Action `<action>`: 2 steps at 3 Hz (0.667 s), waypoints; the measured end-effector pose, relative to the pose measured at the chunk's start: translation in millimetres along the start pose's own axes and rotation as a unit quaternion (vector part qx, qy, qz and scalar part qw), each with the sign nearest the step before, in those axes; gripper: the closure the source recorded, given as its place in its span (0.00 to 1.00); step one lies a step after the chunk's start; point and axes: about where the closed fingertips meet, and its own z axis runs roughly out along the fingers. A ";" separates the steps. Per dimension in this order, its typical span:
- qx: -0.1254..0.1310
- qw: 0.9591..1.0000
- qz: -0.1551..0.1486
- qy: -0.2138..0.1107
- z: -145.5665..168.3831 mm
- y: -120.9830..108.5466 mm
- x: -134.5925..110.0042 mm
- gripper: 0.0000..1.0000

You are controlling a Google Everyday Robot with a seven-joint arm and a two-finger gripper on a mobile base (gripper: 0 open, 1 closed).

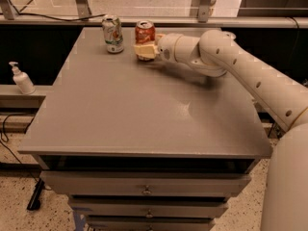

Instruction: Move coke can near 7up can

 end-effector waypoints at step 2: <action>-0.011 0.998 0.051 -0.037 31.7 -9.7 -14.6 1.00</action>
Offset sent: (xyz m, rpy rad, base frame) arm 0.0340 0.0350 0.0125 0.1584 0.0606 0.0374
